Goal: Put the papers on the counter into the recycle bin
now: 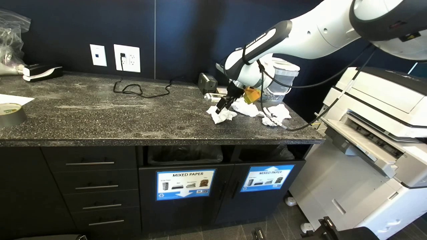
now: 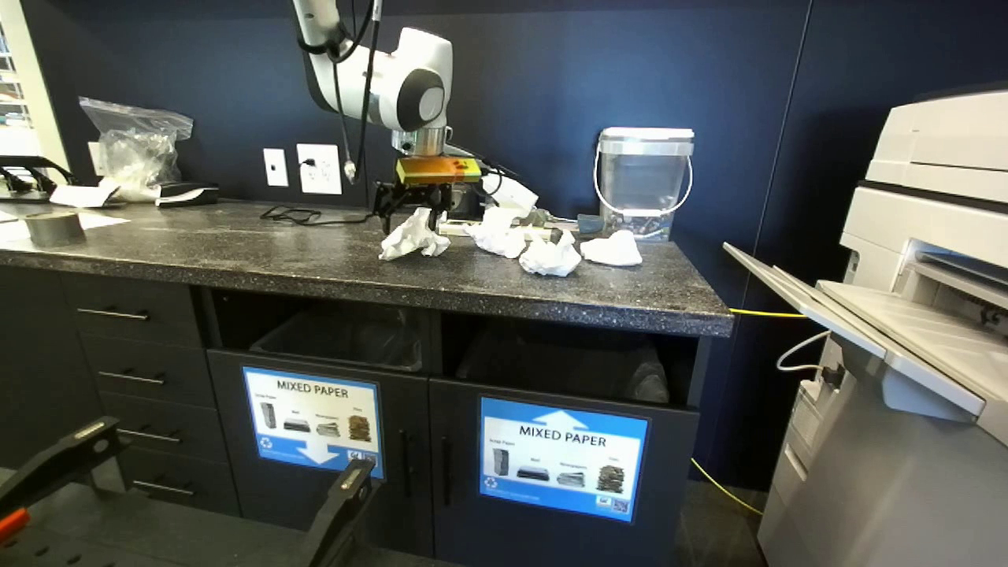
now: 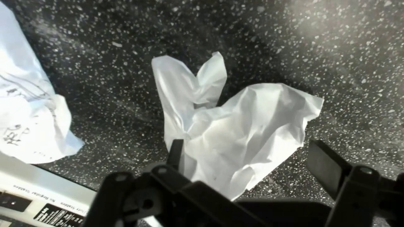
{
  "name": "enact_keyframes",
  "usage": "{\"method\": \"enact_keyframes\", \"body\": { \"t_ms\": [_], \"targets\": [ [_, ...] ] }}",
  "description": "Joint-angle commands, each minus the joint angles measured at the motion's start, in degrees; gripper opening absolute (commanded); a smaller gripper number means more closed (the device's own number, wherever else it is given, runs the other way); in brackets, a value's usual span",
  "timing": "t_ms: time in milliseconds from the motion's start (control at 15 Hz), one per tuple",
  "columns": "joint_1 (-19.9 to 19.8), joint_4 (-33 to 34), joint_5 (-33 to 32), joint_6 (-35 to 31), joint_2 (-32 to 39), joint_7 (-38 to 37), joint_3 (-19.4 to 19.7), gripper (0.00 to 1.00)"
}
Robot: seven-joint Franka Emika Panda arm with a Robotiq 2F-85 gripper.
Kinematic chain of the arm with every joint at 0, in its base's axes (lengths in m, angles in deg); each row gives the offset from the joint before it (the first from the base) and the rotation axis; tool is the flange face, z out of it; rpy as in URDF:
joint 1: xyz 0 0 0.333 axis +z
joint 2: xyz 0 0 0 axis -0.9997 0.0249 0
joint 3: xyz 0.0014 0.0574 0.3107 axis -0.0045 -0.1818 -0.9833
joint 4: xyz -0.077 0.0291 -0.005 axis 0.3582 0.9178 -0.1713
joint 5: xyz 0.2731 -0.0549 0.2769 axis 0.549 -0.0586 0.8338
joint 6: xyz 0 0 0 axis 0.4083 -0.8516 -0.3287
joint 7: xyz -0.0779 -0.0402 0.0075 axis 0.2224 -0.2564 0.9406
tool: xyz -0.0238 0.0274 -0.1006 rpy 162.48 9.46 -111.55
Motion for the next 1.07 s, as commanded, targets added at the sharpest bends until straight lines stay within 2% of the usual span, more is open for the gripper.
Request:
{"method": "enact_keyframes", "body": {
  "t_ms": [0, 467, 533, 733, 1000],
  "targets": [
    [0.14, 4.66, -3.10, 0.26, 3.17, -2.29, -0.28, 1.00],
    [0.10, 7.77, -5.36, 1.08, 6.28, -3.53, -0.40, 1.00],
    [0.08, 8.09, -5.45, 1.07, 6.50, -3.55, -0.38, 0.80],
    [0.22, 8.78, -6.16, 1.35, 7.07, -3.65, -0.19, 0.59],
    [0.41, 9.42, -7.60, 5.13, 6.97, -3.93, 0.12, 0.27]
  ]
}}
